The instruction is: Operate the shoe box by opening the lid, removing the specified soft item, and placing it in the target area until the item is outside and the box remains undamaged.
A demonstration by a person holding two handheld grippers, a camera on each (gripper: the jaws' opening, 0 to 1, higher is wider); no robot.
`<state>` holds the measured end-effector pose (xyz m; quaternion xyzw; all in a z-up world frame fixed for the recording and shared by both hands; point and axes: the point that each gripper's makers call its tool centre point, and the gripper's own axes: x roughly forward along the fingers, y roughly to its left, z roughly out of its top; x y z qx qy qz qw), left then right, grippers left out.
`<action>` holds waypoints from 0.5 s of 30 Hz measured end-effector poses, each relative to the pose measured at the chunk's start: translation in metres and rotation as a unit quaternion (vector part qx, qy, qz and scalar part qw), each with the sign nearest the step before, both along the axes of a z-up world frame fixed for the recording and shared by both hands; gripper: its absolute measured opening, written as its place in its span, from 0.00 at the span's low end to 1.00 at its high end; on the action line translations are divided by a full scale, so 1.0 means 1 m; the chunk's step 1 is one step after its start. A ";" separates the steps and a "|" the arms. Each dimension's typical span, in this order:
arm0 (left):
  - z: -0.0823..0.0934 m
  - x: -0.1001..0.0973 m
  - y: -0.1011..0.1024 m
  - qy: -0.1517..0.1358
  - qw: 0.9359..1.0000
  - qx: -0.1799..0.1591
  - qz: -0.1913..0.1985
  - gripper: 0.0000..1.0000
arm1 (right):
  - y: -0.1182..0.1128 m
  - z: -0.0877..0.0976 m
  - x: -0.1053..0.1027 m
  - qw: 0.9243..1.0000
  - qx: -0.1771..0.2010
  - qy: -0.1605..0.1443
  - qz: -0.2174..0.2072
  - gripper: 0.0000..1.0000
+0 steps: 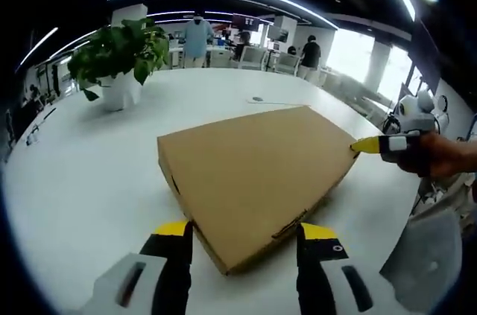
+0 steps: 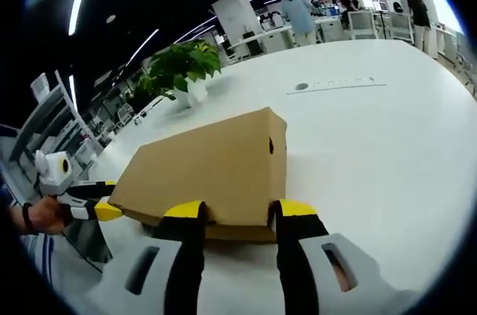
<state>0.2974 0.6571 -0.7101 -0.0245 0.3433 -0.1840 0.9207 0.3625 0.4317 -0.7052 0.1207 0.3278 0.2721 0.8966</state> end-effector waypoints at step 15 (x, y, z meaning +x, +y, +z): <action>-0.002 -0.003 0.007 -0.002 1.000 0.009 0.003 0.56 | 0.010 0.004 -0.006 0.999 0.019 0.003 0.037 0.43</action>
